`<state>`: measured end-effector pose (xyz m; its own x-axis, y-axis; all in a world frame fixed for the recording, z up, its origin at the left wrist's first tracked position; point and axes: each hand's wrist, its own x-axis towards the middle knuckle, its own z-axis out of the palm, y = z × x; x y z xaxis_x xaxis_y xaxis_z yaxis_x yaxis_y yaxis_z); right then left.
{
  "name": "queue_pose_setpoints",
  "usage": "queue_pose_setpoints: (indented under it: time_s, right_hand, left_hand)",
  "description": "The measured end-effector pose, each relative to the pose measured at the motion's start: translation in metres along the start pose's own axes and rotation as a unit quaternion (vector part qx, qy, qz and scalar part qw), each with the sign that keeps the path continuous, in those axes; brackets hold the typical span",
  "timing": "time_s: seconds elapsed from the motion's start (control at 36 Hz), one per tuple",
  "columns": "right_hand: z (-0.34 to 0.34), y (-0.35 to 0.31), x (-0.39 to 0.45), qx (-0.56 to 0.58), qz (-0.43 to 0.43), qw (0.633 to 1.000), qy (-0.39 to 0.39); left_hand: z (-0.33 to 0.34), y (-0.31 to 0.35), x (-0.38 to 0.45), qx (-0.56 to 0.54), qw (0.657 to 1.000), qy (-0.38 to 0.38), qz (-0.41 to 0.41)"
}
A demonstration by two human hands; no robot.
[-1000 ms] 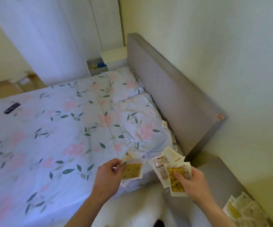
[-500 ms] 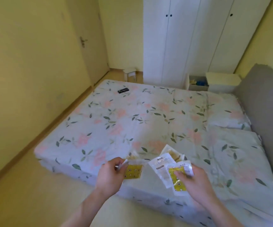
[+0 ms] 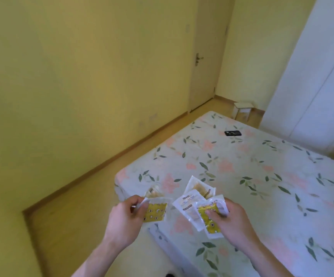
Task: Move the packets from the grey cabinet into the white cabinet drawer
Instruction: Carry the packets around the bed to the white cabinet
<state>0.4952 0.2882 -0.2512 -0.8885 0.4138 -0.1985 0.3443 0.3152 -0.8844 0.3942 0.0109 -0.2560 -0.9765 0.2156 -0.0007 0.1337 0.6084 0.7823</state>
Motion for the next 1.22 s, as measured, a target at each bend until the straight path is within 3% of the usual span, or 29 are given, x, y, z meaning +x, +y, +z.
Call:
queue_pose_setpoints:
  time_s: [0.36, 0.61, 0.92, 1.22]
  right_hand:
    - [0.149, -0.141, 0.217, -0.053, -0.082, 0.982, -0.161]
    - [0.294, -0.233, 0.314, -0.053, -0.119, 0.967, -0.217]
    - [0.415, -0.307, 0.394, -0.023, -0.071, 0.985, -0.154]
    - [0.449, -0.345, 0.531, -0.019, -0.034, 0.996, -0.079]
  left_hand:
    - [-0.123, -0.073, 0.158, -0.029, 0.983, 0.147, -0.104]
    - [-0.224, -0.158, 0.258, -0.053, 0.97, 0.186, -0.15]
    - [-0.338, -0.233, 0.422, -0.038, 0.984, 0.115, -0.128]
    - [-0.345, -0.248, 0.628, -0.047, 0.995, 0.034, -0.076]
